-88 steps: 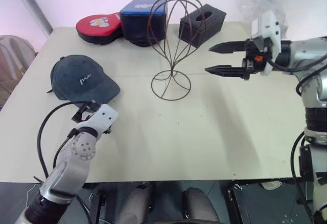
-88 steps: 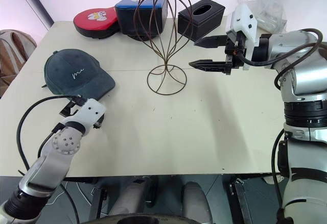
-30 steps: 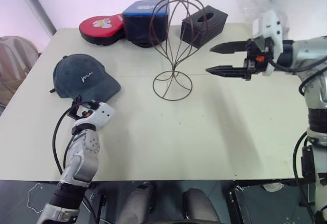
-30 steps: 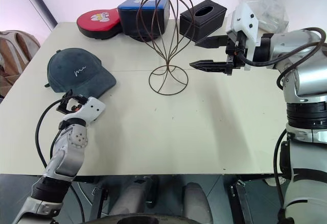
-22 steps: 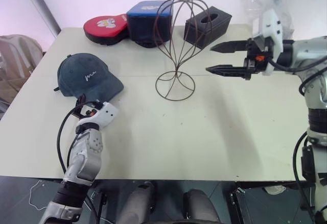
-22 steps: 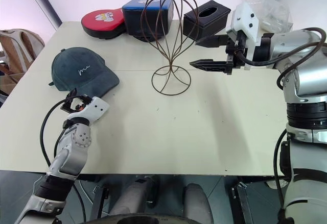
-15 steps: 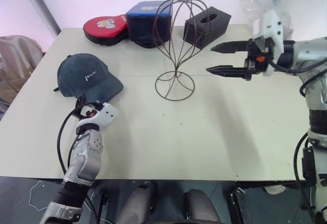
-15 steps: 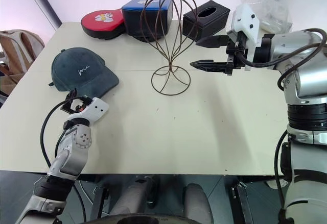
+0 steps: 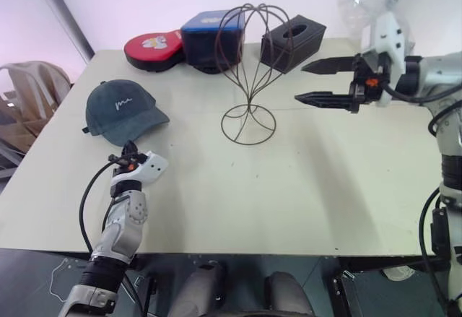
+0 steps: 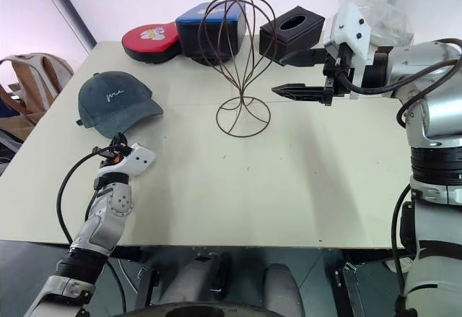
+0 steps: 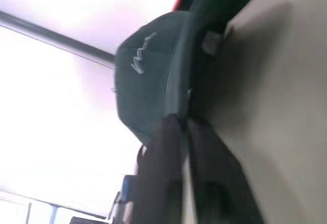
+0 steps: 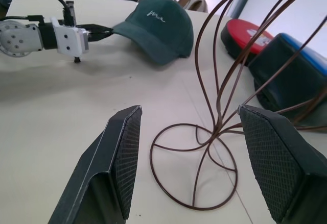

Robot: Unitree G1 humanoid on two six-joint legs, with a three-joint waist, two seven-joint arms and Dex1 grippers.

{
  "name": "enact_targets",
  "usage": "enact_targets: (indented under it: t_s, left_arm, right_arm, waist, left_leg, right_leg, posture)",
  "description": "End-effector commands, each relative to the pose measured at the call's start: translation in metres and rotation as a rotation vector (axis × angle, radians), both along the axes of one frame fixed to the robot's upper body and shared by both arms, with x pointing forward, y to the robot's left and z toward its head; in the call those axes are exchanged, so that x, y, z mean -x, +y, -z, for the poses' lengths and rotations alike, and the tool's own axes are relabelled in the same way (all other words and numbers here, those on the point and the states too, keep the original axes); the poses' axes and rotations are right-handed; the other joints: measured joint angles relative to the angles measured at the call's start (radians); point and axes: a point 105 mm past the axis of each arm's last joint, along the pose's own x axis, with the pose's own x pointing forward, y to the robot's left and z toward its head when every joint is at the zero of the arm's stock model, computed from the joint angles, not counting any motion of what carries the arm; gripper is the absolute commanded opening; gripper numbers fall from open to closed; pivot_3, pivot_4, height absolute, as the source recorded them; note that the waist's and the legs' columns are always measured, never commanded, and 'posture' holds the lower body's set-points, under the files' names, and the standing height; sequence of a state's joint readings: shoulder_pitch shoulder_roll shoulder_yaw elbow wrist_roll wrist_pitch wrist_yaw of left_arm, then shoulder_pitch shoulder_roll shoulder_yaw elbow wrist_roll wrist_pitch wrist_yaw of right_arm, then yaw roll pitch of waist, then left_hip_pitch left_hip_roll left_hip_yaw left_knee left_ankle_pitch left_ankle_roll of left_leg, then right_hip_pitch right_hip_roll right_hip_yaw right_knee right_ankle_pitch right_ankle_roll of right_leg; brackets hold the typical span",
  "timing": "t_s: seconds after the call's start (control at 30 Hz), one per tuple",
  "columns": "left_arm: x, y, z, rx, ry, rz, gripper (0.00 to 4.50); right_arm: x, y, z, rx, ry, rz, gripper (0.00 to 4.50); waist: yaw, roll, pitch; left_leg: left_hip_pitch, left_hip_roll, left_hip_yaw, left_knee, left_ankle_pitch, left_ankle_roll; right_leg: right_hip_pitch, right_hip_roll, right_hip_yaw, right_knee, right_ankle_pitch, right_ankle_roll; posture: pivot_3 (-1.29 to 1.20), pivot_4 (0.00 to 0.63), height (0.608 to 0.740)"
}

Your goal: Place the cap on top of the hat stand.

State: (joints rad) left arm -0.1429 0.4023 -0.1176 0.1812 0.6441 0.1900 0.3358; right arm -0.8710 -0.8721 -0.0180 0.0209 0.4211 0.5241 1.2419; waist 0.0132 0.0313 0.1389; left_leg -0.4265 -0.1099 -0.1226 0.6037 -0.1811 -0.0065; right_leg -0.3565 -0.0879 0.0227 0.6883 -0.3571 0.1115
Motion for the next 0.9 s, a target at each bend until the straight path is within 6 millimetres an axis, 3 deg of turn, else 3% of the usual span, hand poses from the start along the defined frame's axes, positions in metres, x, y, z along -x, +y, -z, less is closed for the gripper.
enact_targets:
  t_s: [0.03, 0.3, 0.43, 0.77, 0.9]
  left_arm:
    - [0.013, 0.007, 0.044, 0.039, 0.156, -0.022, 0.04]
    - [0.012, 0.005, 0.033, 0.04, 0.105, 0.005, 0.04]
    - [0.017, 0.001, 0.006, 0.031, -0.03, 0.049, 0.04]
    - [0.031, -0.008, -0.061, -0.02, -0.285, 0.112, 0.04]
    - [0.034, -0.009, -0.086, -0.045, -0.366, 0.118, 0.04]
  right_arm:
    - [0.009, 0.0, -0.018, -0.016, -0.07, -0.012, 3.07]
    - [0.009, 0.001, -0.018, -0.019, -0.069, -0.01, 3.07]
    - [0.009, 0.002, -0.018, -0.021, -0.068, -0.015, 3.07]
    - [0.005, 0.011, -0.021, -0.036, -0.086, -0.042, 3.07]
    - [0.003, 0.015, -0.02, -0.037, -0.084, -0.056, 3.07]
  waist:
    - [-0.001, 0.001, 0.0]
    - [0.0, 0.001, -0.001]
    - [-0.004, 0.001, -0.001]
    - [-0.001, -0.021, 0.012]
    - [0.0, -0.024, 0.013]
  left_leg:
    - [0.003, 0.0, 0.0, -0.002, 0.0, 0.0]
    - [0.004, 0.0, 0.001, -0.005, 0.0, 0.0]
    - [0.004, 0.0, 0.001, -0.006, 0.0, 0.0]
    - [-0.002, 0.001, 0.002, -0.007, 0.0, 0.0]
    - [-0.004, 0.001, 0.002, -0.007, 0.0, 0.0]
  right_leg:
    - [0.001, 0.0, 0.0, -0.001, 0.0, 0.0]
    - [0.001, 0.0, 0.001, -0.002, 0.0, 0.0]
    - [0.0, 0.0, 0.002, -0.002, 0.0, 0.0]
    - [-0.004, 0.0, 0.002, -0.005, 0.0, 0.0]
    - [-0.008, 0.0, 0.002, -0.005, 0.0, 0.0]
  posture:
    - [0.0, 0.15, 0.74]
    - [0.0, 0.15, 0.74]
    - [0.0, 0.15, 0.74]
    - [0.0, 0.15, 0.74]
    - [0.0, 0.15, 0.74]
